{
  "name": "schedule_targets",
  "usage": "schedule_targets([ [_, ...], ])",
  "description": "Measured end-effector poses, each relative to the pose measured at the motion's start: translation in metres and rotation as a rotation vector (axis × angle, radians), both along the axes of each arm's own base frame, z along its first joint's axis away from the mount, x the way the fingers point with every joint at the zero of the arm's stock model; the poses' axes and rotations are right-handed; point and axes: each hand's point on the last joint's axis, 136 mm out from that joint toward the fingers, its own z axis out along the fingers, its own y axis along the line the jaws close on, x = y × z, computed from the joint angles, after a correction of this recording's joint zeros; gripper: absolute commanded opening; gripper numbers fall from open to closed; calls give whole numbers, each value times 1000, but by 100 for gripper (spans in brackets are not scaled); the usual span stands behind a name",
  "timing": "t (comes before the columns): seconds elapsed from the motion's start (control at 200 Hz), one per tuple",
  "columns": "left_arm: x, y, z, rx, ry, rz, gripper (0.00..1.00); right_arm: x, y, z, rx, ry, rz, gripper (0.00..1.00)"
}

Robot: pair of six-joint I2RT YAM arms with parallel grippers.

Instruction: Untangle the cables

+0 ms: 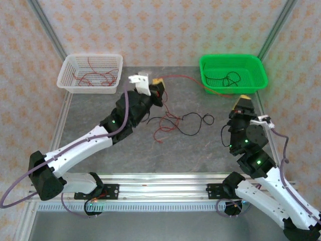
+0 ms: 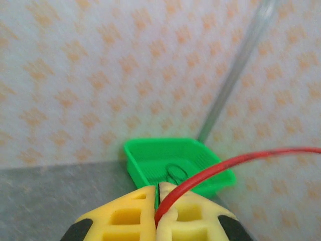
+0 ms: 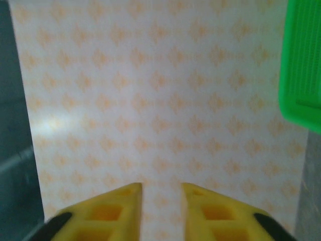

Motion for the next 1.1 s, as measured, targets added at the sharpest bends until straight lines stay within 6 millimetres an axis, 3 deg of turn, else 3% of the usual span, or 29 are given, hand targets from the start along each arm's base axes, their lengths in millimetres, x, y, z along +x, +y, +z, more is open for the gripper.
schedule_targets([
  [0.095,11,19,30,-27,-41,72,0,-8,-14,15,-8,-16,-55,61],
  [0.185,11,20,54,-40,-75,80,0,-15,-19,38,-66,-35,-72,71],
  [0.265,11,19,69,-48,-94,81,0,-17,-19,50,-152,-42,-75,74],
  [0.415,15,16,84,-35,-107,83,0,-9,-1,53,-380,-9,-30,75],
  [0.541,21,14,88,-3,-98,100,0,4,23,47,-575,25,43,76],
  [0.691,34,26,94,31,-73,188,0,16,50,31,-790,70,143,80],
  [0.846,65,66,91,68,-32,320,0,24,74,6,-976,129,251,83],
  [1.101,129,159,70,100,59,564,0,34,108,-51,-1148,214,444,84],
])
